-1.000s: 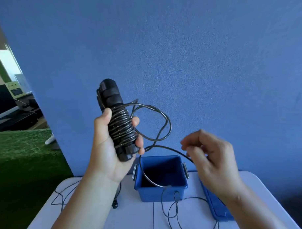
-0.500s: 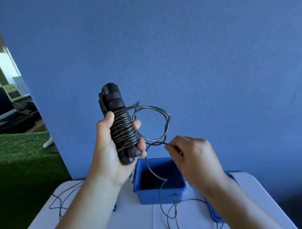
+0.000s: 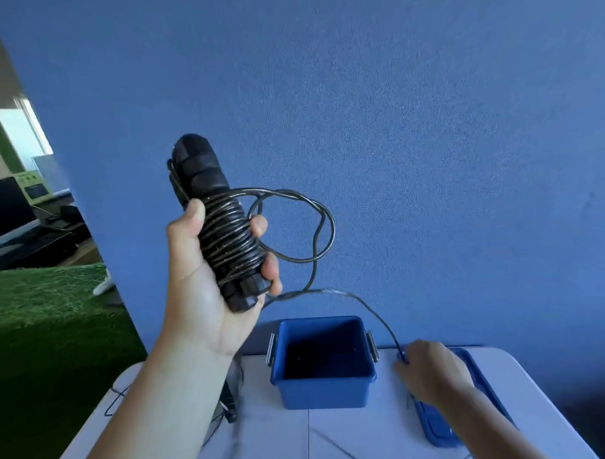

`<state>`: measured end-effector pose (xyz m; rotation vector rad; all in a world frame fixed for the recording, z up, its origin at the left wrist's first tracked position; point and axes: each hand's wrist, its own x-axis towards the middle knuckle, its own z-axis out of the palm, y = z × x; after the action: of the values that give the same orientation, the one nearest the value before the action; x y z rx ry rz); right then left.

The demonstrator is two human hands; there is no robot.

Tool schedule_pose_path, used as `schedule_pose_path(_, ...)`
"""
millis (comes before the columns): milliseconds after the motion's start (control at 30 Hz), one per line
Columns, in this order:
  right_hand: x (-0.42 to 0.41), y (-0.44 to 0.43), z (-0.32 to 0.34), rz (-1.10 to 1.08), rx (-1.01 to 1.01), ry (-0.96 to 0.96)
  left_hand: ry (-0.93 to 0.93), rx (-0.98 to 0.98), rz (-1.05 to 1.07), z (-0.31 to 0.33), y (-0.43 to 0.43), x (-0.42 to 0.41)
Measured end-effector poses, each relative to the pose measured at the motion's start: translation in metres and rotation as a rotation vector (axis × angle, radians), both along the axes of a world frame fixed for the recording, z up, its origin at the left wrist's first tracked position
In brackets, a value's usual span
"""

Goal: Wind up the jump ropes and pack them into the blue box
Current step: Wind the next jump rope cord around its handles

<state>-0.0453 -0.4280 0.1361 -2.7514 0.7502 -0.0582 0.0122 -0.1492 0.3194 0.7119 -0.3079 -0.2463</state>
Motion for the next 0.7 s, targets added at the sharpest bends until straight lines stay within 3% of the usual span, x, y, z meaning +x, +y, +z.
schedule_pose_path(167,-0.012,0.037,0.062,0.112,-0.019,-0.176,-0.093,0.067,-0.040,0.010,-0.008,-0.024)
schedule_pose_path(400,-0.046,0.090,0.149,0.374,0.170,-0.334,-0.169,0.126,0.014,0.010,-0.017,-0.037)
schedule_pose_path(700,-0.027,0.093,0.142,0.379,0.242,-0.689,-0.125,0.101,-0.016,0.005,-0.023,-0.050)
